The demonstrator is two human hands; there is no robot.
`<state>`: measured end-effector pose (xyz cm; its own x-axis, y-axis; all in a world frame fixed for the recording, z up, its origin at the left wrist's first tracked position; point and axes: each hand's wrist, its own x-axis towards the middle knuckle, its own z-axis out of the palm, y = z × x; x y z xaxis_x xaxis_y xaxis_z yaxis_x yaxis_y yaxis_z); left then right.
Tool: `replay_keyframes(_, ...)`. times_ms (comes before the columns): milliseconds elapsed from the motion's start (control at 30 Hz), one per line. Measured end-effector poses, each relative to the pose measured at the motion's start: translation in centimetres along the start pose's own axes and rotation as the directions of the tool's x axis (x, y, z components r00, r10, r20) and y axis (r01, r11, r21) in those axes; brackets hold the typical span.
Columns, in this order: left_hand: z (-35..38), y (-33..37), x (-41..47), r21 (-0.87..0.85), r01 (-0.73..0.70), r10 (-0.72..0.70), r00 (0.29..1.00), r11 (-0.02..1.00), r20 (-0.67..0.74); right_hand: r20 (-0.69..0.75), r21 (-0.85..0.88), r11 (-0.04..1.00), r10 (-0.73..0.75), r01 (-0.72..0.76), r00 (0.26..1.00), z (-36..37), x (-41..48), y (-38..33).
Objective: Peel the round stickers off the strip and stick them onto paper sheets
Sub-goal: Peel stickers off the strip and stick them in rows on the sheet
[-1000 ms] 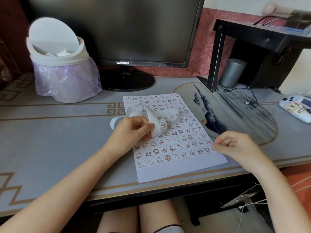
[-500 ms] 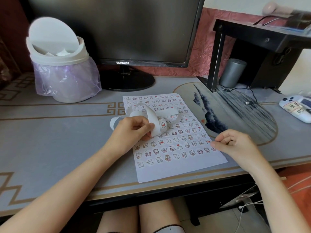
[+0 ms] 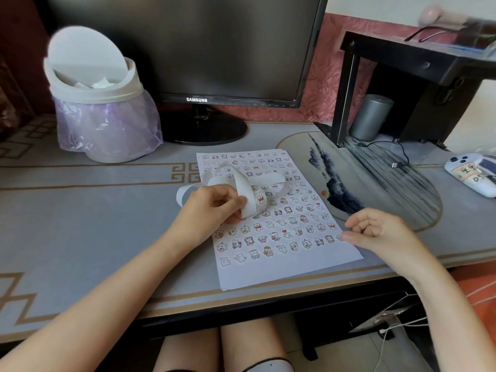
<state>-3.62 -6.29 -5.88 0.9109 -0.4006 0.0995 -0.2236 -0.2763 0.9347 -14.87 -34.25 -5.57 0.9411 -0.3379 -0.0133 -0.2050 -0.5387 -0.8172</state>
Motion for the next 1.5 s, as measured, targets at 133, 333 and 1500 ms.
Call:
replay_keyframes(133,0.0,0.0,0.0,0.0,0.0,0.0,1.0,1.0,-0.001,-0.043,0.0,1.0,-0.027,0.027,0.999,0.2,0.3,0.2)
replay_keyframes(333,-0.1,0.1,0.0,-0.085,0.019,-0.021,1.0,0.996,-0.021,-0.131,0.095,0.983,-0.145,0.158,0.981,2.2,0.3,-1.7)
replay_keyframes(1500,-0.4,0.5,0.3,-0.289,-0.048,0.034,0.998,0.956,-0.053,-0.101,0.269,0.873,-0.394,0.406,0.914,11.2,2.2,-9.0)
